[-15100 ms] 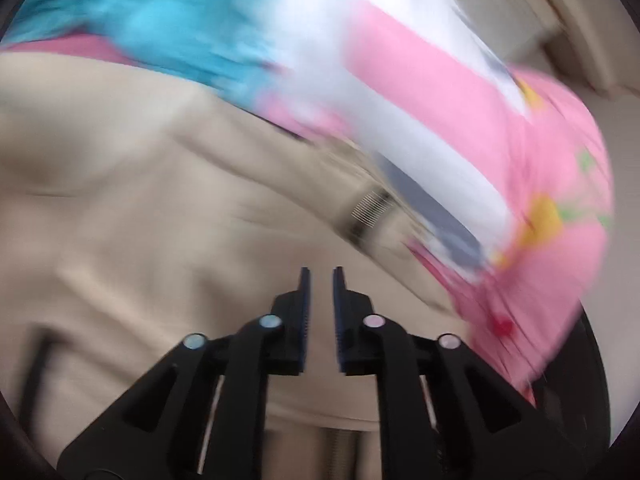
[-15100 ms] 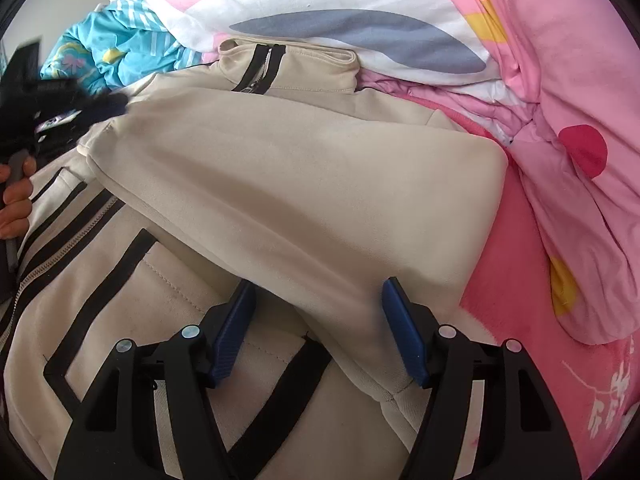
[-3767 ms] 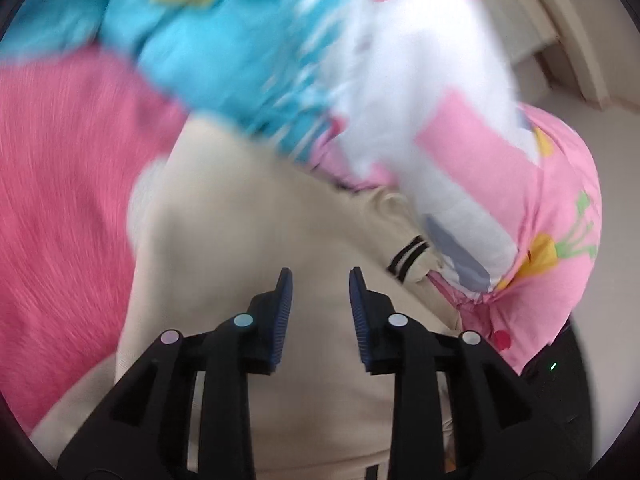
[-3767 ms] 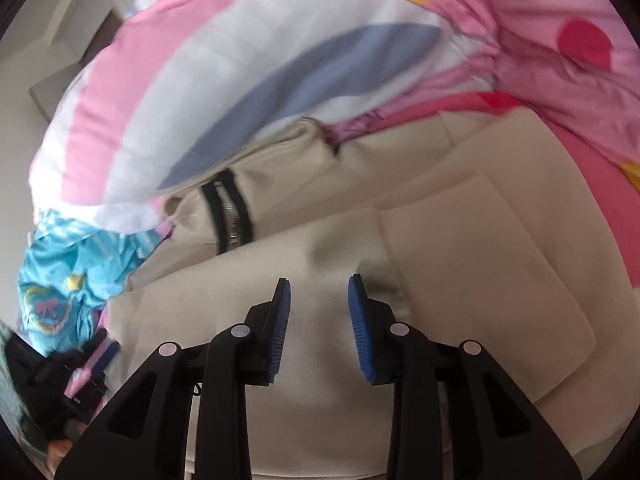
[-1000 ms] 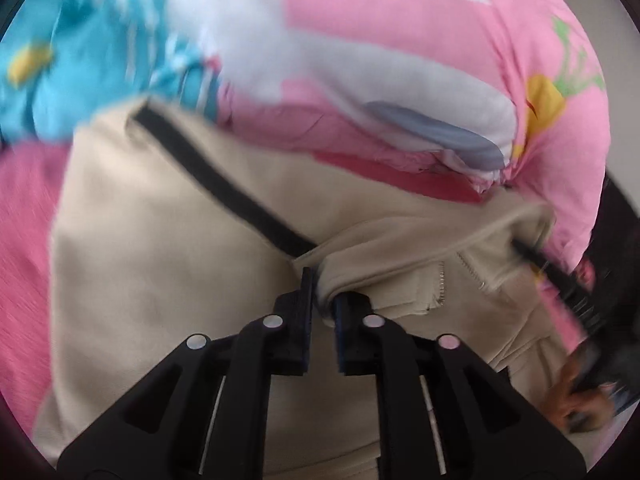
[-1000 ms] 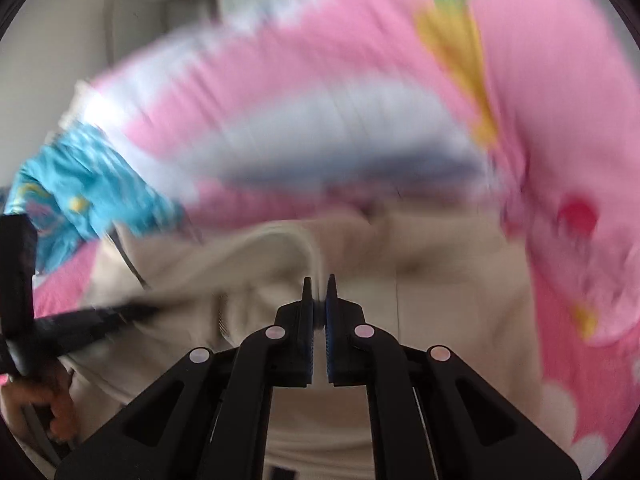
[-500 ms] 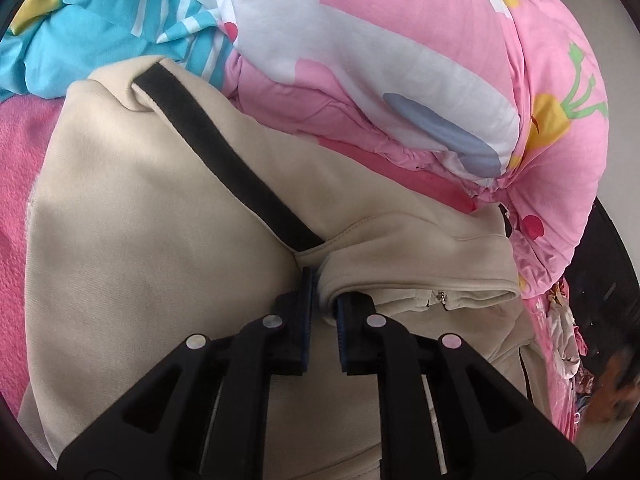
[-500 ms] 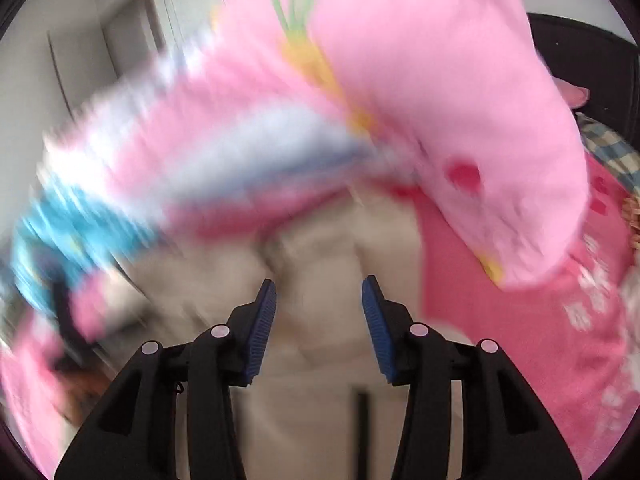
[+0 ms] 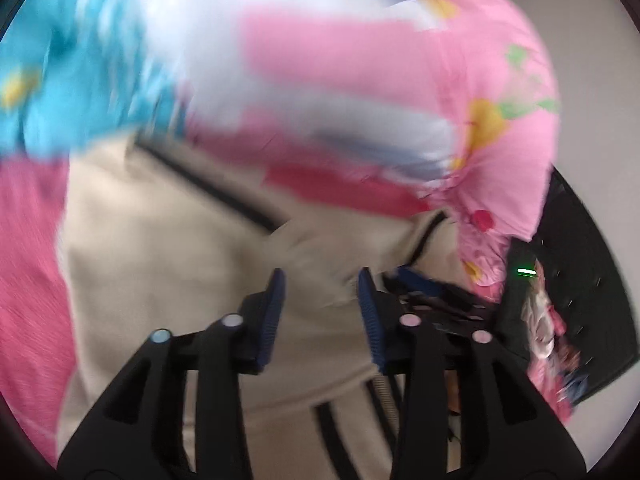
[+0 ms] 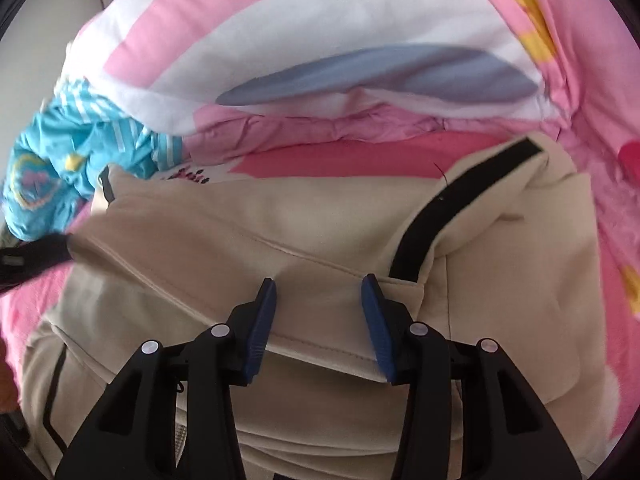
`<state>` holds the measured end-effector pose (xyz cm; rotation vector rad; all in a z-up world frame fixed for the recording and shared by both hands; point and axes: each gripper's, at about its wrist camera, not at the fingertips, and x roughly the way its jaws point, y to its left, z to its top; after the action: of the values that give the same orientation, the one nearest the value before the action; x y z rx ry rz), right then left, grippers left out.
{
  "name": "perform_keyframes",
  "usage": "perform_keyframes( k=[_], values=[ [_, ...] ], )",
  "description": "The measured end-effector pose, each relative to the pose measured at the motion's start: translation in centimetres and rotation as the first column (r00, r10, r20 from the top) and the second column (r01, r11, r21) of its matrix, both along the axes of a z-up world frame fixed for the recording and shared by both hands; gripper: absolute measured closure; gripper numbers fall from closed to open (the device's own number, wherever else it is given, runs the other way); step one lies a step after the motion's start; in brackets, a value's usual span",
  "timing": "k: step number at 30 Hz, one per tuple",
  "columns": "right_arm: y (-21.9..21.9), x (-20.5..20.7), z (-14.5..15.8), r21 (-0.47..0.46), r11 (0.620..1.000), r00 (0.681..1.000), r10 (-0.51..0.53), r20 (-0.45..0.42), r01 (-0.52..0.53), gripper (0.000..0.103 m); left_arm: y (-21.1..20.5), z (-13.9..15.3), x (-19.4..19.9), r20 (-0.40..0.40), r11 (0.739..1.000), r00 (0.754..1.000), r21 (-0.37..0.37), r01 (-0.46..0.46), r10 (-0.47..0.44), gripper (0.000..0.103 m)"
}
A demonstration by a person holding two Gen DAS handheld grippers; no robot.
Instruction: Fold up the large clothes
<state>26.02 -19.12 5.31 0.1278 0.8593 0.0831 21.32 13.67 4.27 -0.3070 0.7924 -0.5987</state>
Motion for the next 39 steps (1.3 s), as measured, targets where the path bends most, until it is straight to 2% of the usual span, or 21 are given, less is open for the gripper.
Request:
perform_keyframes(
  k=[4,6,7,9,10,11,12,13,14,15,17,18,23,28,31,33,35,36,37,38,39],
  values=[
    [-1.3,-0.3,0.0,0.079,0.997,1.0,0.023,0.006,-0.023,0.059,-2.3,3.8,-3.1,0.14,0.999,0.989,0.02,0.042,-0.045,0.052],
    [-2.0,-0.2,-0.1,0.135,0.99,0.999,0.037,0.006,-0.038,0.059,-3.6,3.5,-1.7,0.152,1.0,0.988,0.018,0.004,-0.006,0.053],
    [-1.7,0.0,0.0,0.157,0.987,0.999,0.038,0.006,-0.039,0.059,-4.3,2.5,0.5,0.129,1.0,0.992,-0.026,0.012,-0.008,0.054],
    [-2.2,-0.1,0.1,0.193,0.981,0.999,0.036,0.005,-0.036,0.06,-4.8,-0.5,5.0,0.024,0.991,0.999,-0.131,0.032,-0.029,0.078],
    [-2.4,-0.2,0.1,0.205,0.978,0.999,0.034,0.003,-0.034,0.06,-4.1,-3.7,8.2,-0.125,0.972,0.992,-0.237,-0.013,-0.018,0.082],
    [-2.4,-0.2,0.1,0.206,0.978,0.999,0.035,0.003,-0.035,0.06,-2.7,-6.9,10.0,-0.254,0.945,0.967,-0.314,-0.095,0.013,0.086],
    [-2.3,-0.2,0.1,0.202,0.979,0.999,0.035,0.003,-0.035,0.06,-1.6,-9.2,10.7,-0.334,0.918,0.942,-0.359,-0.166,0.04,0.101],
    [-2.1,-0.1,0.1,0.192,0.981,0.999,0.038,0.0,-0.038,0.06,0.7,-12.3,11.0,-0.408,0.842,0.911,-0.472,-0.262,0.055,0.101],
    [-2.0,-0.2,0.1,0.185,0.982,0.999,0.041,-0.002,-0.04,0.061,2.3,-13.2,10.6,-0.404,0.784,0.912,-0.544,-0.3,0.068,0.101],
    [-2.0,-0.3,0.2,0.18,0.983,0.999,0.043,-0.002,-0.042,0.062,4.1,-12.9,9.7,-0.379,0.772,0.907,-0.516,-0.371,0.182,0.101],
    [-1.9,-0.3,0.2,0.166,0.985,0.999,0.042,-0.009,-0.04,0.068,5.6,-11.3,8.7,-0.277,0.807,0.874,-0.348,-0.478,0.399,0.1],
    [-1.9,-0.2,0.2,0.167,0.985,0.999,0.046,-0.014,-0.043,0.069,6.1,-11.6,8.7,-0.286,0.793,0.867,-0.359,-0.492,0.408,0.1],
    [-3.3,-0.7,1.1,0.263,0.964,0.998,0.042,-0.042,-0.03,0.07,5.1,-11.2,8.6,-0.225,0.83,0.88,-0.297,-0.471,0.419,0.1],
    [-6.8,-2.6,5.9,0.268,0.959,0.994,-0.101,0.038,0.087,0.07,5.3,-11.1,8.5,-0.208,0.838,0.891,-0.306,-0.451,0.403,0.101],
    [-6.3,-0.5,6.9,0.36,0.932,0.999,-0.044,0.009,0.038,0.07,5.0,-11.1,8.8,-0.212,0.841,0.893,-0.303,-0.447,0.398,0.101],
    [-4.8,1.9,5.7,0.433,0.901,0.998,0.051,-0.042,-0.028,0.07,4.9,-11.1,8.8,-0.215,0.842,0.894,-0.307,-0.443,0.392,0.101],
    [-4.1,4.3,2.0,0.5,0.866,0.988,0.067,-0.142,0.013,0.073,5.0,-11.1,8.8,-0.216,0.842,0.899,-0.32,-0.434,0.381,0.101],
    [-4.5,4.5,0.6,0.475,0.877,0.984,0.016,-0.178,0.072,0.082,5.1,-11.1,8.7,-0.217,0.842,0.902,-0.328,-0.429,0.375,0.101],
    [-6.6,4.1,-1.3,0.466,0.869,0.979,-0.087,-0.186,0.166,0.103,5.2,-11.2,8.7,-0.22,0.842,0.903,-0.334,-0.424,0.368,0.101],
    [-8.3,3.5,-2.0,0.514,0.835,0.978,-0.139,-0.154,0.199,0.103,5.2,-11.2,8.7,-0.22,0.842,0.906,-0.34,-0.419,0.362,0.101],
    [-11.3,2.2,-3.0,0.617,0.747,0.967,-0.226,-0.116,0.248,0.103,5.1,-11.1,8.8,-0.22,0.844,0.909,-0.344,-0.412,0.355,0.101]
  ],
)
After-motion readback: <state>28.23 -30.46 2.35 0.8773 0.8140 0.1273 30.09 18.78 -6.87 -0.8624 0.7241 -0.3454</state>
